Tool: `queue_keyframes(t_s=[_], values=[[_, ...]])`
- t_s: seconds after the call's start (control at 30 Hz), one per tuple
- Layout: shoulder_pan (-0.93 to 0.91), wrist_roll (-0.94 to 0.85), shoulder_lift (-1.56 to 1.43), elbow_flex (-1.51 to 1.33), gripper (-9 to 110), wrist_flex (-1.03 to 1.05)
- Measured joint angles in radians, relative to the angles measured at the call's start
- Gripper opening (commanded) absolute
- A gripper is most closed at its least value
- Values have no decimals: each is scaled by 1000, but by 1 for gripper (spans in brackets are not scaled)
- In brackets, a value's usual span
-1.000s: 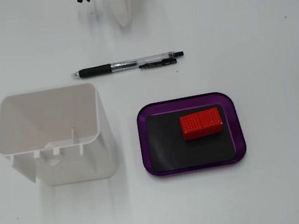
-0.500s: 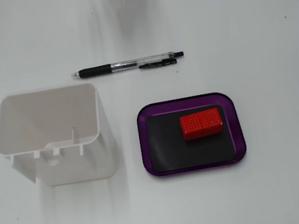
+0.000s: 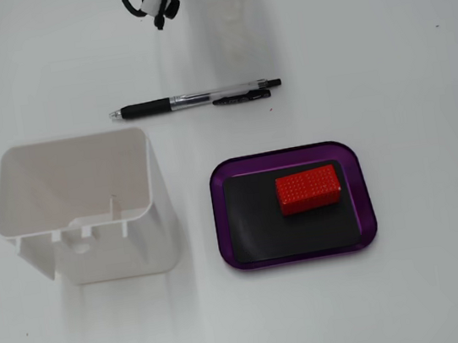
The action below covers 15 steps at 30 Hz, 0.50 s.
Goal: Pick up the pen and put it in the pen holder.
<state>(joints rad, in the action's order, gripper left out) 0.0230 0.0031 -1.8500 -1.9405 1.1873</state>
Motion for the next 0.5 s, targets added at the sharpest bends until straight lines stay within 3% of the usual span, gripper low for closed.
queue_keyframes(t_s=[0.23,0.5], values=[[9,-9,155,-9,28,-69],[2,-9,176,-64,28,-176]])
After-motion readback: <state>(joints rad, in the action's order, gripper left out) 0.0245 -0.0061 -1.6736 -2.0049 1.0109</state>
